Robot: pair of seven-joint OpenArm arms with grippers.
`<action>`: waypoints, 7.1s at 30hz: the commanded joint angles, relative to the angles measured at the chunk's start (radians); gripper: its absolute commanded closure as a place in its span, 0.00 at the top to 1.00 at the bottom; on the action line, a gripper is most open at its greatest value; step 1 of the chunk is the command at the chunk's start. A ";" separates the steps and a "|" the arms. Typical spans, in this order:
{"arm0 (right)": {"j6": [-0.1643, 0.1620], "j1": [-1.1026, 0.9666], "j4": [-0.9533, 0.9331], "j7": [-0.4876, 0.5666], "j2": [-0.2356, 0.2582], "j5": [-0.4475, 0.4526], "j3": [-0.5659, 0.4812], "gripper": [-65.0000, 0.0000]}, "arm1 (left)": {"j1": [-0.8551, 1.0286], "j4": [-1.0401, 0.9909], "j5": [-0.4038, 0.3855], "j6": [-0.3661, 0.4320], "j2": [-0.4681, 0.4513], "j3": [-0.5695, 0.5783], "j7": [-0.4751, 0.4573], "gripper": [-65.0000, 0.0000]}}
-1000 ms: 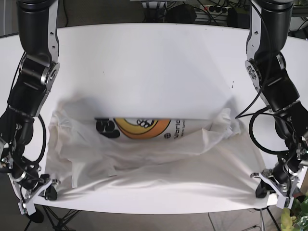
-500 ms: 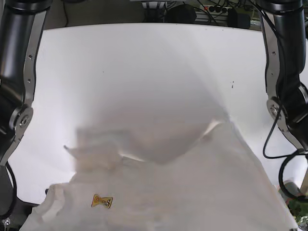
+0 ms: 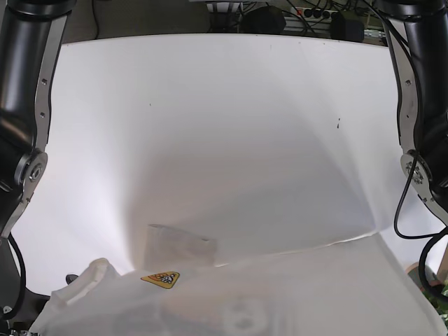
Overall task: Fold the T-shirt properly
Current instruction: 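Lift the shirt by both hem corners high above the table, then lay the shirt flat by sweeping both grippers across the table, then readjust the grip on the hem edge with both grippers, then pull the hem edge toward the arms with both grippers to straighten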
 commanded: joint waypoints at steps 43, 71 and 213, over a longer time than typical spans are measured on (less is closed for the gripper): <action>-0.007 -1.225 0.761 -0.050 -0.054 0.277 0.516 0.03 | 1.230 0.669 -0.240 -0.061 0.036 -0.353 0.094 0.00; -0.005 -1.556 0.832 -0.044 -0.143 0.277 0.519 0.03 | 1.549 0.663 -0.259 -0.085 0.038 -0.473 0.088 0.00; -0.005 -1.727 0.720 0.221 -0.157 0.147 0.413 0.04 | 1.608 0.396 0.030 -0.085 0.038 -0.425 -0.205 0.02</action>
